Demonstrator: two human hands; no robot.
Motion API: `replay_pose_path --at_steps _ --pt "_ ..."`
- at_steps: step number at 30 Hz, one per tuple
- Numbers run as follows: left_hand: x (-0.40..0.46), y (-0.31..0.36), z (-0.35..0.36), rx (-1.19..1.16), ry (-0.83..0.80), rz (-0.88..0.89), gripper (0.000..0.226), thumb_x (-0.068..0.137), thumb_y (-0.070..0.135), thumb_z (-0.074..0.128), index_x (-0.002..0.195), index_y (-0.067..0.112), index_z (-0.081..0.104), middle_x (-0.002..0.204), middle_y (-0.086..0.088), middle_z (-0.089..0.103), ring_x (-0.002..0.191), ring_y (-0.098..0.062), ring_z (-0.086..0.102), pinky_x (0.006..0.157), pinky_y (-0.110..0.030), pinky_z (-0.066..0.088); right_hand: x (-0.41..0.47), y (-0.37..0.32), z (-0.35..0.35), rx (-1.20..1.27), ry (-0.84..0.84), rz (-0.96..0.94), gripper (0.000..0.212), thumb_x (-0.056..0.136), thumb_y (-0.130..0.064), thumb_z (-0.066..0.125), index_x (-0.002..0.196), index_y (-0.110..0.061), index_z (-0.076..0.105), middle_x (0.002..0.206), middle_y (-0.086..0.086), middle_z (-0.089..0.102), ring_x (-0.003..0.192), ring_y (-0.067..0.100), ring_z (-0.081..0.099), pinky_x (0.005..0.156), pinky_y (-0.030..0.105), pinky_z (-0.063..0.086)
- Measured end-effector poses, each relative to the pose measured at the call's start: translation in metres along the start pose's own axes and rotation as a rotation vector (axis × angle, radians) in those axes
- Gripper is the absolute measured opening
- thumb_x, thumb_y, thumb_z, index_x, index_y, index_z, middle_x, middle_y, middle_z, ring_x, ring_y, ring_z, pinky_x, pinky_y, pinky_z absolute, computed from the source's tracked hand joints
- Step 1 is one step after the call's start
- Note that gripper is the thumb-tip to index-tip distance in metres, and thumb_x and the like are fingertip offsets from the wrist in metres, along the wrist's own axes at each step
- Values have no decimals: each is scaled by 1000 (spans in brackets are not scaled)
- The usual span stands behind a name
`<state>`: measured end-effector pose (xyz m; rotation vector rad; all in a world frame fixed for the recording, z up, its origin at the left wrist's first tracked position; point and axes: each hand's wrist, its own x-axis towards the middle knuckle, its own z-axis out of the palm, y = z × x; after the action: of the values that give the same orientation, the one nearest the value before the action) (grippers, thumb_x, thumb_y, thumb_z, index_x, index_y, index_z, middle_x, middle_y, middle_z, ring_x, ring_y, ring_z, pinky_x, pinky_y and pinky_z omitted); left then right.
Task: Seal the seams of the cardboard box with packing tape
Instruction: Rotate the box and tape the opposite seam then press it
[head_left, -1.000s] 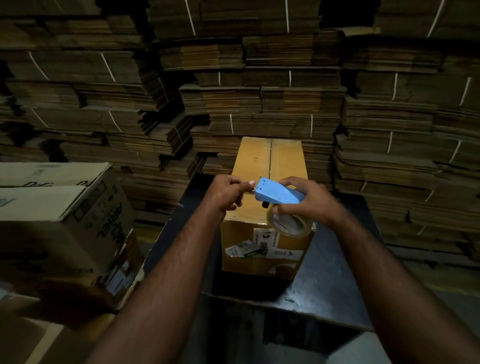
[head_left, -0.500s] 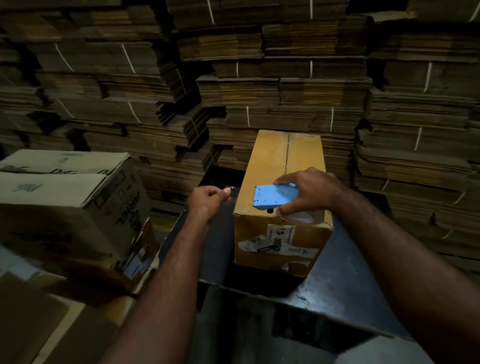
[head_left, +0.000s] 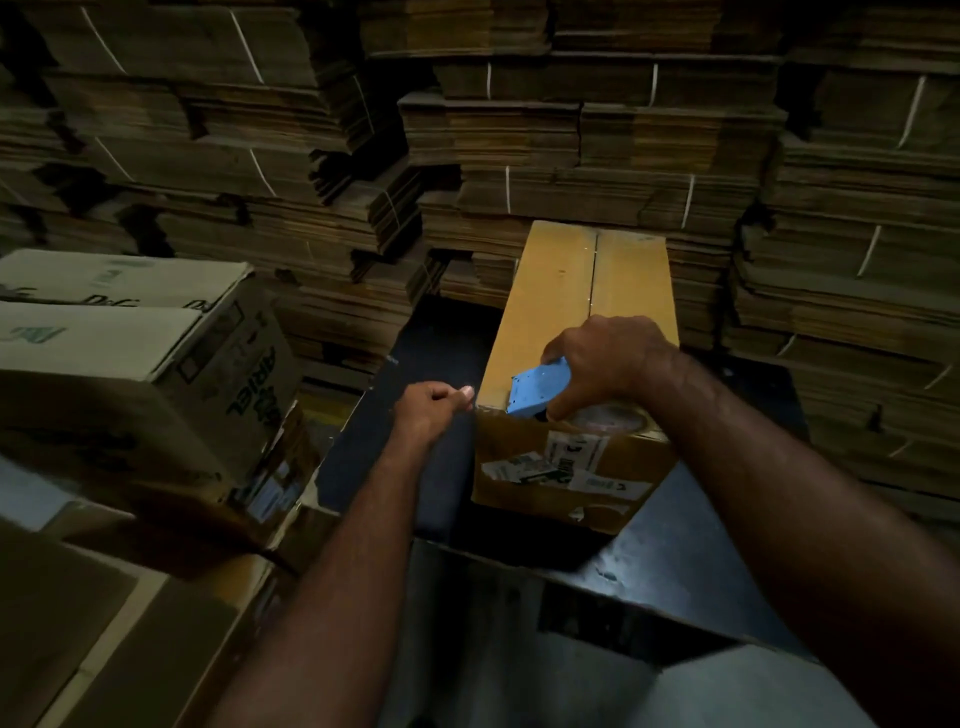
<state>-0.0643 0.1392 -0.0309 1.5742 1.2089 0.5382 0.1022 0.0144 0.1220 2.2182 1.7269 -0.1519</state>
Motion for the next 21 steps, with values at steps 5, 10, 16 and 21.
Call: replay_pose_path --at_steps 5,10,16,21 --pt "-5 -15 20 -173 20 -6 33 93 35 67 65 20 58 55 9 52 58 -14 49 47 -22 32 11 -11 -4 -56 -59 27 84 63 -79 66 135 -39 50 122 -2 61 106 20 58 78 40 47" --pt "-11 -21 39 -280 163 -50 20 93 42 65 107 27 66 92 2 67 85 -14 63 68 -32 53 14 -14 -7 -44 -79 29 84 62 -79 67 134 -40 51 123 -2 60 109 20 57 81 41 46" --pt "-7 -24 51 -201 122 -77 29 102 39 48 124 25 60 125 -6 60 110 -21 58 92 -43 53 13 -16 -8 -37 -98 33 82 64 -78 67 134 -39 51 121 -2 61 107 20 57 85 43 50" --pt "-39 4 46 -353 344 16 40 107 40 33 133 18 55 107 15 57 97 -2 54 77 -23 43 12 -15 -8 -27 -98 38 82 63 -78 68 134 -39 52 121 -3 62 107 20 58 85 43 50"
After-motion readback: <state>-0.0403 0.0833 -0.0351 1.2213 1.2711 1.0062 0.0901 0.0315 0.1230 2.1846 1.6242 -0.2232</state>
